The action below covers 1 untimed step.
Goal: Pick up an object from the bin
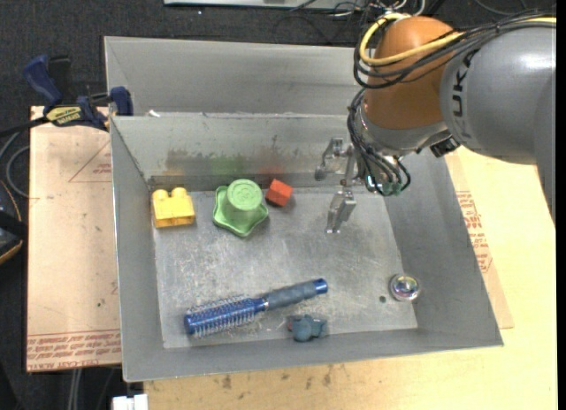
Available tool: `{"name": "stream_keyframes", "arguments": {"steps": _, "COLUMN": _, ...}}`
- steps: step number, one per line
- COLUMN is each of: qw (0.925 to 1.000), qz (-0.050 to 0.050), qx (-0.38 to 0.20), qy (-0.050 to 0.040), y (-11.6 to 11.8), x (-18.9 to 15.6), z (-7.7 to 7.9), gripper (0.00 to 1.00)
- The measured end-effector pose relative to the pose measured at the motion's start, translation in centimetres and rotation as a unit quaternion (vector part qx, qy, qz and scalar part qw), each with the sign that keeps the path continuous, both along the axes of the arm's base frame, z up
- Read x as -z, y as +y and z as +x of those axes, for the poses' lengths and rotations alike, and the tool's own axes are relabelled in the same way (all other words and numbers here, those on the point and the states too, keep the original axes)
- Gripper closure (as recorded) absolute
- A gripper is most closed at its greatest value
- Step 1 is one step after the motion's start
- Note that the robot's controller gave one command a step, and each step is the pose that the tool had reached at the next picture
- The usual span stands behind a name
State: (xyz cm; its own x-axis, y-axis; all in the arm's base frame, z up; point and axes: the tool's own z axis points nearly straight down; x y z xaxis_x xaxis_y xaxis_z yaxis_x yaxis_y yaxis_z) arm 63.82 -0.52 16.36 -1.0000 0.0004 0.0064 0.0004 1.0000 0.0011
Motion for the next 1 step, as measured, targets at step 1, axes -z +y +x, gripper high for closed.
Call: {"name": "stream_keyframes", "arguments": {"steps": 1, "qw": 0.9952, "qz": 0.002, "qx": -0.097, "qy": -0.0147, "y": 10.83, "x": 7.68, "z": -0.22, "gripper": 0.00}}
